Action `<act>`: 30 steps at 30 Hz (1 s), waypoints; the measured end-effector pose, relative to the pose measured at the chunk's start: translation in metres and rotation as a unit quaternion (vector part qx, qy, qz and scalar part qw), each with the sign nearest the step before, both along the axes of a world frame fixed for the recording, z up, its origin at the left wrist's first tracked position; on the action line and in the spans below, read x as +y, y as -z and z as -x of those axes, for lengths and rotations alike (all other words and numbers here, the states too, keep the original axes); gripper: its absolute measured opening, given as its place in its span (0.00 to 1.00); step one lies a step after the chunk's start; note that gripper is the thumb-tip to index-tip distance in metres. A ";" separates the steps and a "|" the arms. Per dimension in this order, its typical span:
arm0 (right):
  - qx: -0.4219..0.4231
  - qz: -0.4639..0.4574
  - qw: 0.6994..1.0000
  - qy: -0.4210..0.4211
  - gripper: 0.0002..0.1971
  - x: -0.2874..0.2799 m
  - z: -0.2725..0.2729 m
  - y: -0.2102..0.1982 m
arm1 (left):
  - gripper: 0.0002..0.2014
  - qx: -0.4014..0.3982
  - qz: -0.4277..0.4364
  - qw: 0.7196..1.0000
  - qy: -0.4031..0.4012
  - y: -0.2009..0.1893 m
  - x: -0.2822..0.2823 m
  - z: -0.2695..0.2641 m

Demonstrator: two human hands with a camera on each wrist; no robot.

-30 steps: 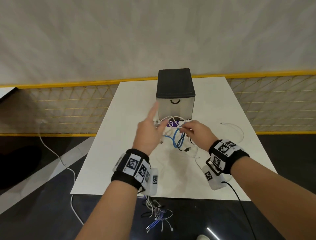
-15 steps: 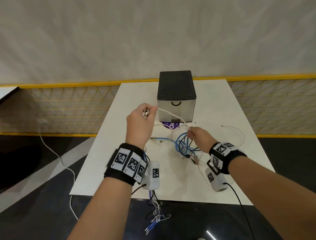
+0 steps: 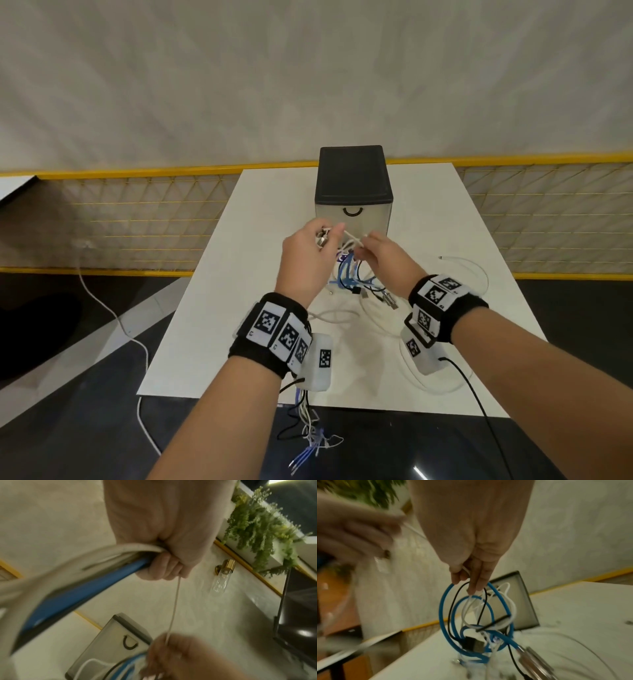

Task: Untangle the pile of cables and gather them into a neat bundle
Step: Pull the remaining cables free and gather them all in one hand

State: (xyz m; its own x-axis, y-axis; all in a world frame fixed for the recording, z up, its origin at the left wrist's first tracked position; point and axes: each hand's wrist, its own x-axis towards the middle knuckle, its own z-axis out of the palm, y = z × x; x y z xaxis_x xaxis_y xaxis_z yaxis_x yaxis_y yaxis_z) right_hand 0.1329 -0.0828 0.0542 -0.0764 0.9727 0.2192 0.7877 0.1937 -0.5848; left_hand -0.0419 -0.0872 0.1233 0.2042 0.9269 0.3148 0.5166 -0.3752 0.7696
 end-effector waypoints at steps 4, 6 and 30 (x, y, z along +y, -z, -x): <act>-0.015 0.114 0.992 0.046 0.11 -0.001 -0.021 0.041 | 0.15 -0.138 -0.009 0.989 -0.054 -0.019 0.002 0.017; -0.004 0.124 0.990 0.061 0.11 -0.002 -0.028 0.043 | 0.16 -0.168 0.010 0.983 -0.077 -0.024 0.011 0.031; -0.136 0.483 0.848 -0.171 0.33 -0.114 0.021 -0.046 | 0.09 0.083 0.209 0.954 0.199 0.005 -0.028 0.059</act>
State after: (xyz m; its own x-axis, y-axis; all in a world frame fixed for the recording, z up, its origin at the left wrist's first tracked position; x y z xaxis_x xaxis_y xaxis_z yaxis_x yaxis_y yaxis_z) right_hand 0.1123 -0.1970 0.1000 -0.3097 0.5990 -0.7385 0.9134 -0.0283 -0.4061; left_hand -0.1012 -0.1152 0.1187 0.5808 0.8030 -0.1335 0.5258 -0.2448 0.8146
